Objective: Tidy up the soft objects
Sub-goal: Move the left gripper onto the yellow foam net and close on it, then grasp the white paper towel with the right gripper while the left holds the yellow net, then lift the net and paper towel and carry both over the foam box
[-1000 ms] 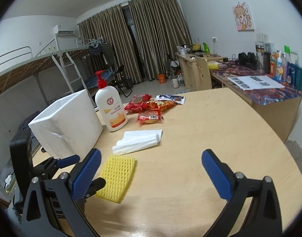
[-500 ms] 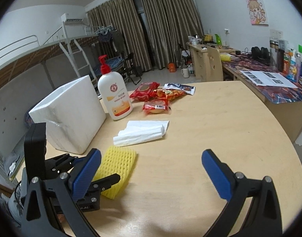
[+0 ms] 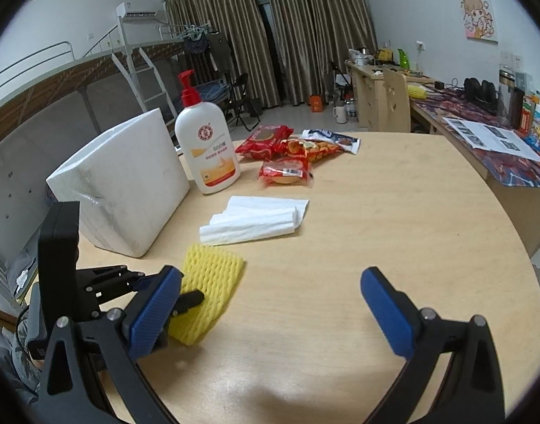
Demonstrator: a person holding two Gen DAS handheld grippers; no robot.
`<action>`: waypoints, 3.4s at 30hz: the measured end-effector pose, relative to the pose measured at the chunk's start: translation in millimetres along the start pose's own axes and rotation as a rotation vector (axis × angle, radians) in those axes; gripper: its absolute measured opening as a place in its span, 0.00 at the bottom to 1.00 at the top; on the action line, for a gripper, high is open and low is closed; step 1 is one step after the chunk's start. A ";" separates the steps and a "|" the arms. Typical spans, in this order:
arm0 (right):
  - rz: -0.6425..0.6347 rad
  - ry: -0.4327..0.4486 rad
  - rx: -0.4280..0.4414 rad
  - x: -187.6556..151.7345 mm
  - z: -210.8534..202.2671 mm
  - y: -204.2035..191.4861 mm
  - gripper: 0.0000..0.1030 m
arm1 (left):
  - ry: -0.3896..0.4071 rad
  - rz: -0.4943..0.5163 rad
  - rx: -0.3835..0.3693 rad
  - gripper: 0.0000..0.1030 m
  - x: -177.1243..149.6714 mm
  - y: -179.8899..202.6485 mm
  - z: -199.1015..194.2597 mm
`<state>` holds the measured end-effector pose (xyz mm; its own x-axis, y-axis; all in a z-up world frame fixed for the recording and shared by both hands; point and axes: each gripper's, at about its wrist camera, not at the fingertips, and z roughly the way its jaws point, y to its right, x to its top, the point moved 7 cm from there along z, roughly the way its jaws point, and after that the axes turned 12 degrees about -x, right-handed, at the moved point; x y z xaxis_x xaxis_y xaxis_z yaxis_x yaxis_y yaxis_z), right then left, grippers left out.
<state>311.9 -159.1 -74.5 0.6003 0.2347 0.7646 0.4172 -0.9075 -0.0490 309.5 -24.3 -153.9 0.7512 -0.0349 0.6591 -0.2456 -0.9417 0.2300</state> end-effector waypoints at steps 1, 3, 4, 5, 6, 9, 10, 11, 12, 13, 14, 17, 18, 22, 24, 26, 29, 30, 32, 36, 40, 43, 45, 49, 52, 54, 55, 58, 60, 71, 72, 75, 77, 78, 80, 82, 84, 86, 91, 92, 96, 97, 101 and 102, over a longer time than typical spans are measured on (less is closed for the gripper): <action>-0.002 -0.003 0.001 0.2 0.6 -0.9 1.00 | 0.006 -0.004 -0.004 0.10 0.1 -0.8 -2.2; -0.009 -0.010 0.002 1.0 2.2 -2.9 1.00 | 0.017 -0.008 -0.014 0.09 0.5 -1.8 -3.8; -0.011 -0.011 0.001 1.5 2.7 -3.8 1.00 | 0.020 -0.008 -0.021 0.09 0.4 -2.0 -4.4; -0.013 -0.013 0.000 2.0 3.5 -4.4 1.00 | 0.024 -0.006 -0.029 0.09 0.7 -1.4 -4.4; -0.013 -0.018 0.000 2.6 5.0 -5.1 1.00 | 0.030 0.000 -0.037 0.09 0.9 0.0 -5.5; -0.005 -0.028 0.000 4.1 8.3 -5.4 1.00 | 0.066 0.022 -0.044 0.09 3.3 4.9 -12.6; -0.004 -0.032 0.002 4.4 9.2 -6.5 1.00 | 0.074 0.026 -0.048 0.09 3.5 5.8 -14.6; -0.004 -0.038 0.001 4.6 10.5 -6.9 1.00 | 0.077 0.026 -0.047 0.09 4.0 5.3 -14.7; -0.005 -0.041 -0.001 5.3 12.0 -8.4 1.00 | 0.083 0.026 -0.047 0.09 4.6 5.1 -16.0; -0.007 -0.043 -0.003 5.8 12.6 -9.3 1.00 | 0.089 0.031 -0.050 0.09 4.8 5.5 -17.2; -0.010 -0.043 -0.004 6.6 12.8 -10.6 1.00 | 0.100 0.035 -0.046 0.09 5.0 5.8 -19.5; -0.017 -0.045 -0.007 9.0 14.5 -15.0 1.00 | 0.137 0.058 -0.030 0.09 6.1 7.1 -27.6; -0.022 -0.047 -0.005 9.6 15.5 -16.5 1.00 | 0.139 0.066 -0.028 0.09 5.8 7.7 -28.9; -0.039 -0.050 -0.012 12.8 19.8 -24.1 1.00 | 0.157 0.074 -0.032 0.09 4.2 4.0 -40.0; -0.051 -0.050 -0.016 14.7 21.7 -27.6 1.00 | 0.162 0.063 -0.032 0.09 3.0 -1.4 -45.3; -0.053 -0.052 -0.011 16.4 23.9 -31.1 1.00 | 0.170 0.059 -0.031 0.09 1.7 -4.6 -49.8; -0.063 -0.060 -0.002 19.9 30.4 -38.4 1.00 | 0.180 0.062 -0.026 0.09 -1.5 -9.8 -57.5; -0.069 -0.060 -0.007 21.9 33.0 -41.1 1.00 | 0.183 0.062 -0.025 0.09 -2.7 -11.6 -60.2; -0.078 -0.065 -0.002 25.1 38.8 -47.7 1.00 | 0.188 0.059 -0.020 0.09 -5.2 -16.4 -64.9; -0.094 -0.078 0.001 29.5 51.8 -57.0 1.00 | 0.196 0.051 0.001 0.09 -8.9 -29.5 -73.5; -0.113 -0.108 -0.001 30.2 68.3 -65.5 1.00 | 0.191 0.035 0.013 0.09 -14.2 -42.1 -78.2; -0.124 -0.141 -0.008 28.7 82.8 -69.8 1.00 | 0.195 0.029 0.006 0.09 -20.5 -46.6 -82.2; -0.123 -0.158 -0.025 28.7 90.5 -69.5 1.00 | 0.197 0.028 0.005 0.09 -23.3 -47.5 -83.2; -0.121 -0.191 -0.030 32.7 106.9 -68.2 1.00 | 0.198 0.022 -0.009 0.09 -26.2 -49.7 -82.8; -0.111 -0.219 -0.035 34.6 118.3 -65.6 1.00 | 0.203 0.021 -0.010 0.09 -26.0 -50.2 -84.4; -0.108 -0.235 -0.046 34.5 124.5 -64.0 1.00 | 0.203 0.019 -0.017 0.09 -27.5 -49.3 -85.4; -0.110 -0.240 -0.043 34.0 126.2 -65.0 1.00 | 0.205 0.019 -0.022 0.09 -27.5 -49.0 -85.6; -0.123 -0.261 -0.046 29.2 132.4 -68.2 1.00 | 0.208 0.013 -0.027 0.09 -27.4 -50.7 -86.2; -0.141 -0.279 -0.058 24.8 137.2 -70.5 1.00 | 0.210 0.009 -0.032 0.09 -27.9 -51.9 -87.8; -0.235 -0.275 -0.134 16.6 143.3 -75.1 0.89 | 0.210 -0.017 -0.043 0.09 -27.3 -58.7 -89.3; -0.235 -0.273 -0.132 16.4 143.1 -74.7 0.89 | 0.210 -0.022 -0.044 0.09 -27.3 -59.7 -89.1; -0.234 -0.267 -0.131 16.4 141.9 -73.4 0.85 | 0.210 -0.035 -0.049 0.09 -27.1 -63.0 -89.8; -0.223 -0.253 -0.139 19.5 139.5 -71.2 0.58 | 0.212 -0.038 -0.047 0.09 -26.6 -65.1 -90.8; -0.219 -0.251 -0.146 21.6 137.7 -69.1 0.49 | 0.214 -0.040 -0.045 0.09 -26.6 -65.8 -91.6; -0.223 -0.257 -0.147 23.7 137.6 -66.5 0.34 | 0.216 -0.044 -0.039 0.09 -26.4 -66.0 -93.3; -0.226 -0.256 -0.130 22.1 134.7 -66.5 0.21 | 0.220 -0.053 -0.034 0.09 -26.1 -66.8 -95.5; -0.208 -0.262 -0.085 18.7 130.3 -68.2 0.13 | 0.227 -0.055 -0.029 0.09 -26.1 -66.5 -98.6; -0.197 -0.266 -0.056 14.0 125.4 -70.6 0.12 | 0.235 -0.063 -0.026 0.09 -25.9 -66.8 -103.0; -0.140 -0.239 -0.019 9.9 109.2 -68.1 0.10 | 0.259 -0.076 -0.007 0.09 -27.7 -65.5 -117.4; -0.131 -0.228 -0.007 11.1 103.9 -67.4 0.10 | 0.264 -0.079 -0.006 0.09 -28.1 -64.9 -120.2; -0.083 -0.163 0.021 19.6 74.8 -64.5 0.10 | 0.282 -0.076 0.012 0.09 -28.4 -62.3 -133.3; -0.079 -0.148 0.022 21.7 69.2 -64.6 0.10 | 0.287 -0.073 0.018 0.09 -28.1 -62.0 -136.9; -0.073 -0.090 0.046 26.6 38.3 -68.2 0.10 | 0.316 -0.064 0.030 0.09 -28.0 -58.0 -152.8; -0.074 -0.068 0.044 27.5 28.1 -70.3 0.10 | 0.321 -0.062 0.030 0.09 -28.0 -56.9 -156.1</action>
<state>318.3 -79.1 -68.2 0.6107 0.3252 0.7220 0.4908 -0.8710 -0.0228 206.8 82.5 -73.6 0.5316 0.1251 0.8377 -0.1838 -0.9485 0.2582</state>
